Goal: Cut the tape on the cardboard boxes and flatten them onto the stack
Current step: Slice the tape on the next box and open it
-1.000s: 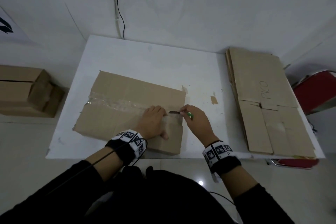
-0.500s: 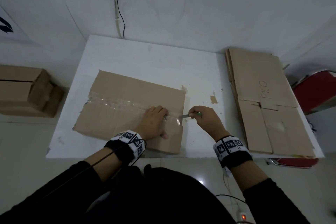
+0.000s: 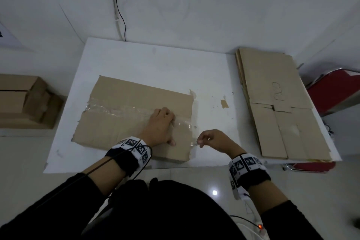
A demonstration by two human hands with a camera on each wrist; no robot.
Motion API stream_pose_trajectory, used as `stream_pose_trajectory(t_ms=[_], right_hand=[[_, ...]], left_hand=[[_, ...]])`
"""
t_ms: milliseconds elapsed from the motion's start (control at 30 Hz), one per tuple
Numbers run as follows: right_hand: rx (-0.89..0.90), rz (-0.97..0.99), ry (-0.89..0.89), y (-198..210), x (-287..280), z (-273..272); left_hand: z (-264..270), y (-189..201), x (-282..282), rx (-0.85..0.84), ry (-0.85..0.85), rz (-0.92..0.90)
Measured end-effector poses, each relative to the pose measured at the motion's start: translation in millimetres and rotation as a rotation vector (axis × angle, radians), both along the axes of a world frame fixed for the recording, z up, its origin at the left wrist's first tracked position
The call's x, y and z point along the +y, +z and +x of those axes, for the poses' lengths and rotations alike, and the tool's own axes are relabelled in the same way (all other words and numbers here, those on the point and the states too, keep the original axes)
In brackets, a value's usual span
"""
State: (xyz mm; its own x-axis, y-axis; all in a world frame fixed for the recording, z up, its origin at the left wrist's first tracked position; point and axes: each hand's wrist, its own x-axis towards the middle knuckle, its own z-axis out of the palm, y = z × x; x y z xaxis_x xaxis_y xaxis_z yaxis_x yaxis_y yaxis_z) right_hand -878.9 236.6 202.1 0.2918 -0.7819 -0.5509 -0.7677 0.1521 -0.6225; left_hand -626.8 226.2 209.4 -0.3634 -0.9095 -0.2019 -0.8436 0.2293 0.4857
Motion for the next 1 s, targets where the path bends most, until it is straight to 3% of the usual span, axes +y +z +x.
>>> stream_pose_trajectory(t_ms=[100,200,333,433,600,700,1000], right_hand=[[-0.095,-0.031,-0.202,-3.3,13.9,-9.4],[-0.188,-0.122,-0.445,-0.7,23.1,-23.4],[-0.255,-0.241,-0.559,-0.5,26.2,-17.4],[-0.267,-0.308,-0.526,-1.3,23.6,0.2],[-0.204,-0.355,-0.395,-5.4,21.9,28.3],[-0.112,-0.433,-0.327,-10.0,20.0,33.3],[-0.016,-0.65,-0.332,-25.5,13.3,47.2]], left_hand=[[0.0,3.6,8.5,-0.135,-0.058,-0.08],[-5.5,0.3,21.1,-0.035,-0.074,-0.177],[-19.8,-9.8,32.4,-0.029,0.089,-0.045],[-31.4,-19.3,41.2,-0.07,0.146,0.023],[-30.3,-25.7,49.0,0.098,0.236,0.007],[-29.4,-29.0,49.4,0.089,0.237,0.02],[-28.3,-32.6,49.1,0.091,0.23,0.059]])
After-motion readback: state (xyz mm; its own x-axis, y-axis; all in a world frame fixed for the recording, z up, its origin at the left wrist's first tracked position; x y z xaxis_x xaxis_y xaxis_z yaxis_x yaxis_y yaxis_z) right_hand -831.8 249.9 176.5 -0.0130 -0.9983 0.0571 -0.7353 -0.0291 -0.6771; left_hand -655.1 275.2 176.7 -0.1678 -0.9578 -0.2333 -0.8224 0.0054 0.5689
